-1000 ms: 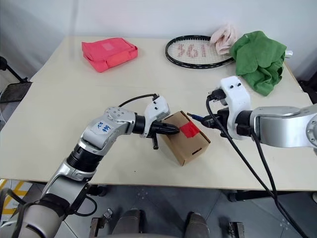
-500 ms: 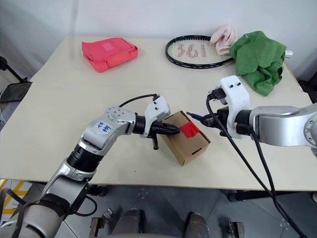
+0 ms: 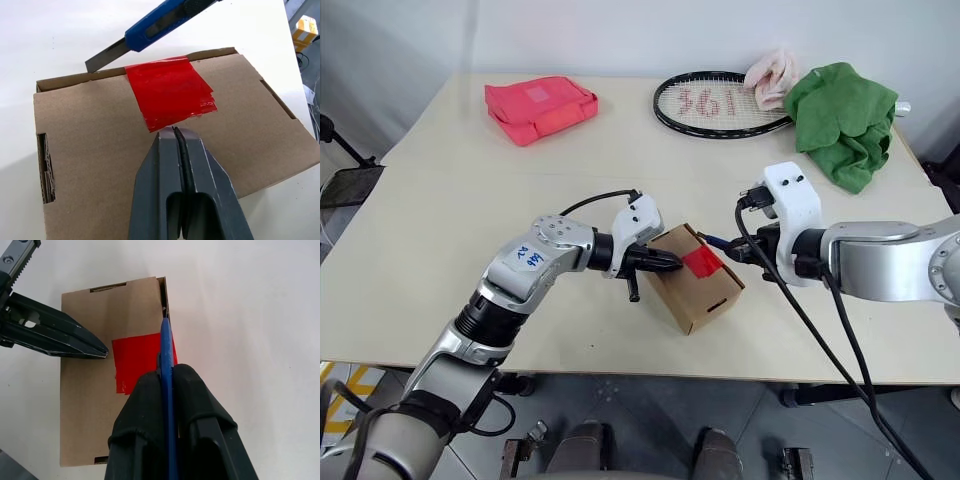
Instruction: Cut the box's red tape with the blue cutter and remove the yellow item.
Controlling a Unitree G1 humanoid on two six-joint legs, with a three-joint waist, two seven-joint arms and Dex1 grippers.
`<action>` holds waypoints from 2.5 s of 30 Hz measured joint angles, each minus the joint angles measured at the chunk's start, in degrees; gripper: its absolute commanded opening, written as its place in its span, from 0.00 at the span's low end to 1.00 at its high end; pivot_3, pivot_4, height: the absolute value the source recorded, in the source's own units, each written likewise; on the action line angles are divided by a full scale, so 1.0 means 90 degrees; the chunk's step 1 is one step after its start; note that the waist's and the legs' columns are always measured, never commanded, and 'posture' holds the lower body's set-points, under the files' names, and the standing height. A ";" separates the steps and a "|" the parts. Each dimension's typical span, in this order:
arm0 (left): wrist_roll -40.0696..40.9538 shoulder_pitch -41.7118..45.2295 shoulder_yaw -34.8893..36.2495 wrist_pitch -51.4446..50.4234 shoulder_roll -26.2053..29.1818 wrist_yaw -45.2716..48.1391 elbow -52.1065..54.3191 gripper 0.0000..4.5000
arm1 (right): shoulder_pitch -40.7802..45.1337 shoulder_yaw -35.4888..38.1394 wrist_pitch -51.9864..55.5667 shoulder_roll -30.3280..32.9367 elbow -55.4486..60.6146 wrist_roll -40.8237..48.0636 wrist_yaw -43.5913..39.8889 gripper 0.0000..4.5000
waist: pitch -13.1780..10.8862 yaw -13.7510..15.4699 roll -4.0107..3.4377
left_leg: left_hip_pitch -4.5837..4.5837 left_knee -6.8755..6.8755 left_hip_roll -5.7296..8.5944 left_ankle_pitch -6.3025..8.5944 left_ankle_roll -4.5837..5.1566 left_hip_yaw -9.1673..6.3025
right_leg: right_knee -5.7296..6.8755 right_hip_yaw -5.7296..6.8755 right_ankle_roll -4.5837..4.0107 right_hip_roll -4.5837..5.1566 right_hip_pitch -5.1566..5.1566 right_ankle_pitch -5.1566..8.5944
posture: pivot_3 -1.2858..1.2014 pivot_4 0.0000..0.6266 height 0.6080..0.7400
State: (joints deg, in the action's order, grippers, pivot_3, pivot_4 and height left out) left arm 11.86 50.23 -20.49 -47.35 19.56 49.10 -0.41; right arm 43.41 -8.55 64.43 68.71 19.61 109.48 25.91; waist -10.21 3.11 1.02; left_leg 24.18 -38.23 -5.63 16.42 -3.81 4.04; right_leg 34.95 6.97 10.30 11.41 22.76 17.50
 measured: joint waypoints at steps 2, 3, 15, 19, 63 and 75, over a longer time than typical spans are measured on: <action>0.0000 0.0000 0.0001 -0.0002 0.0000 -0.0001 0.0000 0.00 | 0.0005 0.0000 -0.0009 -0.0003 0.0021 -0.0069 -0.0013 0.02 | 0.0000 0.0000 0.0000 | 0.0000 0.0000 0.0000 0.0000 0.0000 0.0000 | 0.0000 0.0000 0.0000 0.0000 0.0000 0.0000 | 0.52 0.24 1.00; 0.0000 0.0000 0.0002 -0.0002 0.0001 -0.0001 0.0000 0.00 | 0.0024 0.0000 0.0012 -0.0012 0.0018 -0.0131 -0.0038 0.02 | 0.0000 0.0000 0.0000 | 0.0000 -0.0001 0.0000 0.0000 0.0000 0.0000 | 0.0000 -0.0001 0.0000 0.0000 0.0000 0.0000 | 0.52 0.24 1.00; 0.0000 0.0005 0.0000 -0.0004 -0.0002 0.0008 0.0000 0.00 | 0.0374 0.0011 0.0087 -0.0205 -0.0114 -0.0403 -0.0281 0.02 | 0.0000 0.0002 0.0000 | 0.0001 -0.0001 0.0000 0.0000 0.0000 0.0000 | 0.0000 0.0000 0.0000 0.0000 0.0000 0.0000 | 0.52 0.24 1.00; -0.0001 0.0009 -0.0004 -0.0006 -0.0002 0.0008 -0.0001 0.00 | 0.0145 0.0005 0.0082 -0.0273 -0.0060 -0.0381 -0.0213 0.02 | 0.0000 0.0003 0.0000 | 0.0001 -0.0001 0.0000 0.0000 0.0000 0.0000 | 0.0001 0.0000 0.0000 0.0000 0.0000 0.0000 | 0.52 0.24 1.00; 0.0005 0.0029 -0.0072 -0.0011 -0.0054 0.0050 0.0009 0.00 | -0.0202 0.0323 -0.0086 0.0295 0.0068 -0.0113 -0.0679 0.02 | 0.0000 0.0016 0.0000 | 0.0000 -0.0003 0.0000 0.0000 0.0000 0.0000 | 0.0001 0.0000 0.0000 0.0000 -0.0002 0.0000 | 0.52 0.24 1.00; 0.0005 0.0029 -0.0072 -0.0029 -0.0045 0.0055 0.0015 0.00 | -0.0138 0.0249 0.0088 -0.0213 -0.0091 -0.0686 -0.0639 0.02 | 0.0000 0.0013 0.0000 | 0.0000 -0.0003 0.0000 0.0000 0.0000 0.0000 | 0.0003 0.0000 0.0000 0.0000 -0.0001 0.0000 | 0.52 0.24 1.00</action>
State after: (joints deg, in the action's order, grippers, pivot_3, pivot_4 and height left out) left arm 11.90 50.49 -21.13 -47.61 19.15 49.60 -0.28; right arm 42.17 -6.31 65.23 66.80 18.80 103.30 20.16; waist -10.21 3.22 1.02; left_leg 24.18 -38.26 -5.63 16.42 -3.81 4.04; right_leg 34.97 6.97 10.30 11.41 22.75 17.50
